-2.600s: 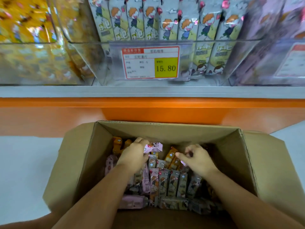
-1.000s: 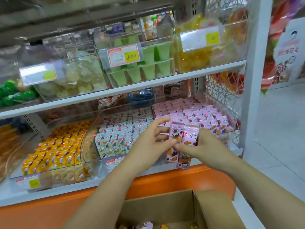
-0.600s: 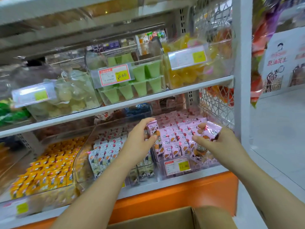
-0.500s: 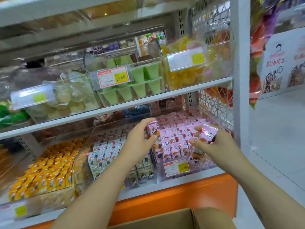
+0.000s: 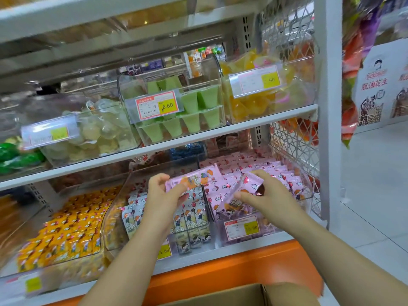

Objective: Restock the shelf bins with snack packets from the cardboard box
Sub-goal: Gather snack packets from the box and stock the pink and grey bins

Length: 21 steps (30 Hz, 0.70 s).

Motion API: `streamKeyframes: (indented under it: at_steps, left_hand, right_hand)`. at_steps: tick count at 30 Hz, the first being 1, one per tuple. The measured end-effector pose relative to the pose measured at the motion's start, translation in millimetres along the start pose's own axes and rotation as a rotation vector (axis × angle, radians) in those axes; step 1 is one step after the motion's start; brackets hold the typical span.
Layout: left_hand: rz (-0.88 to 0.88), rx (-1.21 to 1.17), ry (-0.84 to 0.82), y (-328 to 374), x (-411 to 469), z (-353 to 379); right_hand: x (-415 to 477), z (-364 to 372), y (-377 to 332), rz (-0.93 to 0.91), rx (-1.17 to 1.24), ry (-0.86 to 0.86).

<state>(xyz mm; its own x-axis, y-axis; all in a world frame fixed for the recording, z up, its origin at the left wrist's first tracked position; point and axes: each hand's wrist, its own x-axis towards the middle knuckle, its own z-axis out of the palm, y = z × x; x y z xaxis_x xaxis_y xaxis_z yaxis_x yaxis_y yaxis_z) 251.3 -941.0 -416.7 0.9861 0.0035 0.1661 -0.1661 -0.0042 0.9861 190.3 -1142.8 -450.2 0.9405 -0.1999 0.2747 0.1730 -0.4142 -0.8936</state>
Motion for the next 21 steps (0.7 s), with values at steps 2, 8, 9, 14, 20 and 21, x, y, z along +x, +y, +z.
streamKeyframes:
  at_steps: [2, 8, 9, 14, 20, 21]
  left_hand:
    - [-0.115, -0.137, 0.019, -5.8, -1.6, -4.1]
    - [-0.201, -0.204, -0.014, -15.6, -2.6, -14.5]
    - [-0.208, -0.211, -0.017, -16.7, -1.8, -15.7]
    - [-0.268, -0.329, -0.037, -20.8, 1.5, -14.7]
    - [-0.292, -0.376, -0.042, -24.7, 1.8, -13.6]
    - [-0.292, -0.380, -0.044, -25.2, 1.6, -14.2]
  right_hand:
    - [7.9, 6.6, -1.7, -0.027, 0.016, -0.011]
    - [30.5, 16.7, -8.6, -0.116, -0.037, -0.049]
    - [33.8, 16.0, -9.1, -0.136, -0.063, -0.061]
    - [41.6, 16.1, -3.0, -0.064, 0.116, -0.077]
    - [43.6, 12.1, 11.0, 0.070, 0.293, -0.094]
    - [44.2, 10.4, 11.2, 0.068, 0.256, -0.087]
